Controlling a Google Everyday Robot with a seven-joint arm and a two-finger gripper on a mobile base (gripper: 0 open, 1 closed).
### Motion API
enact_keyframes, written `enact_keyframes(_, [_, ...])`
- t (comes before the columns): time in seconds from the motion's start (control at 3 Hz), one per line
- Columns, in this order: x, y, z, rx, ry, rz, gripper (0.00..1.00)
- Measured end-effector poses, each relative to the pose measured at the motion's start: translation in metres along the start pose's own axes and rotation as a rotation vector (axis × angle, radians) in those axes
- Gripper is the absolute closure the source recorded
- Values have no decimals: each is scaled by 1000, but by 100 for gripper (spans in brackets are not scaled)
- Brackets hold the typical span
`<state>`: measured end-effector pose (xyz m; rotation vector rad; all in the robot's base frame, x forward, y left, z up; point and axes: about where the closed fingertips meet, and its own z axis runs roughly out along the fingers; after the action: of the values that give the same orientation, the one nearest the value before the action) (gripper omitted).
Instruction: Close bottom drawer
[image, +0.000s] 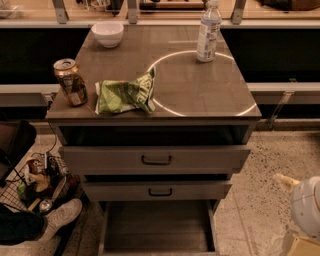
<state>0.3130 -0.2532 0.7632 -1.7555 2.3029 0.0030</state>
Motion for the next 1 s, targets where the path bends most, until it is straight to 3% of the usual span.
enact_keyframes(0.67, [82,58,160,-87,46,98,0])
enact_keyframes(1.0, [105,78,228,-102,68,103,0])
